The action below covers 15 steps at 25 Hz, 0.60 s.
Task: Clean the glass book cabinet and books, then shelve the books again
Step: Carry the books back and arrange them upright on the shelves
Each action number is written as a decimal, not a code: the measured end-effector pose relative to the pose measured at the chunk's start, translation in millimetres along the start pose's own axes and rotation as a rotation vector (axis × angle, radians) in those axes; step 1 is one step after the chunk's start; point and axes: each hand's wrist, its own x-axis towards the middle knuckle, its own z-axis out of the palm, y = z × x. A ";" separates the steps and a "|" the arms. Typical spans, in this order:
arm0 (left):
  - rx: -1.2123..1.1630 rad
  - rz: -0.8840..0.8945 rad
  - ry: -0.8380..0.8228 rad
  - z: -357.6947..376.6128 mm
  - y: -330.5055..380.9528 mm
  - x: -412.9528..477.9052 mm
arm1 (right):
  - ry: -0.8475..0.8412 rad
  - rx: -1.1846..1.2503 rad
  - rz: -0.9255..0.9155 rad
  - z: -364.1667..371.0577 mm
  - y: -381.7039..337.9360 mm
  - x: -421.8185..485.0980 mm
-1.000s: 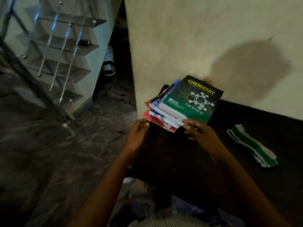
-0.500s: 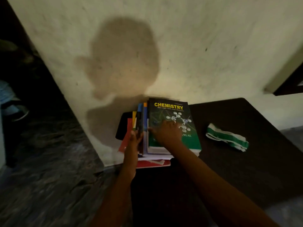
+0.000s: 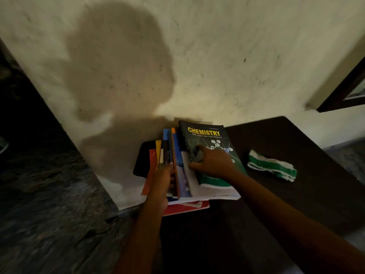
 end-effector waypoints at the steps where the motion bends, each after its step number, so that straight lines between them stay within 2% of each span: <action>1: 0.123 0.053 0.030 4.6 1.3 1.3 | 0.019 0.038 -0.001 -7.6 1.7 -2.7; 3: 0.321 0.330 0.151 11.5 1.4 2.7 | 0.025 0.135 -0.007 -19.4 8.1 -3.3; 4: 0.370 0.428 0.169 15.7 1.1 0.6 | 0.009 0.170 -0.015 -22.9 11.4 -2.1; 5: 0.410 0.452 0.145 21.2 1.3 -1.2 | -0.001 0.204 -0.019 -25.0 15.0 -0.6; 8: 0.412 0.308 0.050 36.0 -2.0 6.2 | 0.007 0.365 0.014 -25.4 28.7 1.3; 11: 0.111 0.083 0.002 42.9 12.9 15.7 | 0.011 0.458 0.020 -22.4 41.9 -0.4; 15: 0.164 0.123 -0.072 48.8 17.6 13.1 | -0.010 0.622 0.007 -24.0 50.0 -7.1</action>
